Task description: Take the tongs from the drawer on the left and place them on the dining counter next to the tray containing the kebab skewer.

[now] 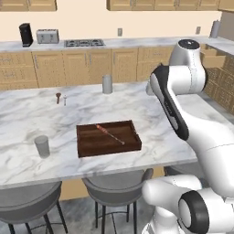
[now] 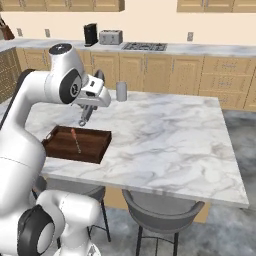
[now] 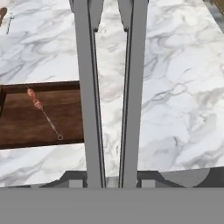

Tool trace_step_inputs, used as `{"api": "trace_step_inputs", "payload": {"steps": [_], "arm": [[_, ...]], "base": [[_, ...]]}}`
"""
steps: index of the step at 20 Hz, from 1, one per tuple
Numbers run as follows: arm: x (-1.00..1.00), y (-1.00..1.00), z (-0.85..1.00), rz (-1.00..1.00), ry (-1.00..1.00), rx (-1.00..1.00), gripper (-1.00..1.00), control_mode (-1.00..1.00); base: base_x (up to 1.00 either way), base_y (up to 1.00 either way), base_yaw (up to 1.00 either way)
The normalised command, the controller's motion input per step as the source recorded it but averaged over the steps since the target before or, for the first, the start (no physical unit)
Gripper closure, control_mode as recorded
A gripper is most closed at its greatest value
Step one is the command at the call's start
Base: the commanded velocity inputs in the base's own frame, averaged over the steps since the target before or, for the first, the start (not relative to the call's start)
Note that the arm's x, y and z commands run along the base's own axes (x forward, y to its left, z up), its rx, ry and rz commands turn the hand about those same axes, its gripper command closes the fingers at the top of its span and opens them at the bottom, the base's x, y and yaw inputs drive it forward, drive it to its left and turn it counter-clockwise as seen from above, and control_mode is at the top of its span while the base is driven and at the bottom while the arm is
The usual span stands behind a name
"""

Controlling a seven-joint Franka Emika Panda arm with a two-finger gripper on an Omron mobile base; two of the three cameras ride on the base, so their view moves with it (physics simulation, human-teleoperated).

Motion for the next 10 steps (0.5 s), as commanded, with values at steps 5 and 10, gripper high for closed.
{"api": "trace_step_inputs", "payload": {"steps": [5,10], "arm": [[0.28,0.0,-0.1,0.0,0.07,0.0,1.0,-1.0],[0.17,0.0,-0.25,-0.02,0.22,0.0,1.0,-1.0]], "base": [[0.19,0.0,0.0],[0.0,0.0,0.0]]}}
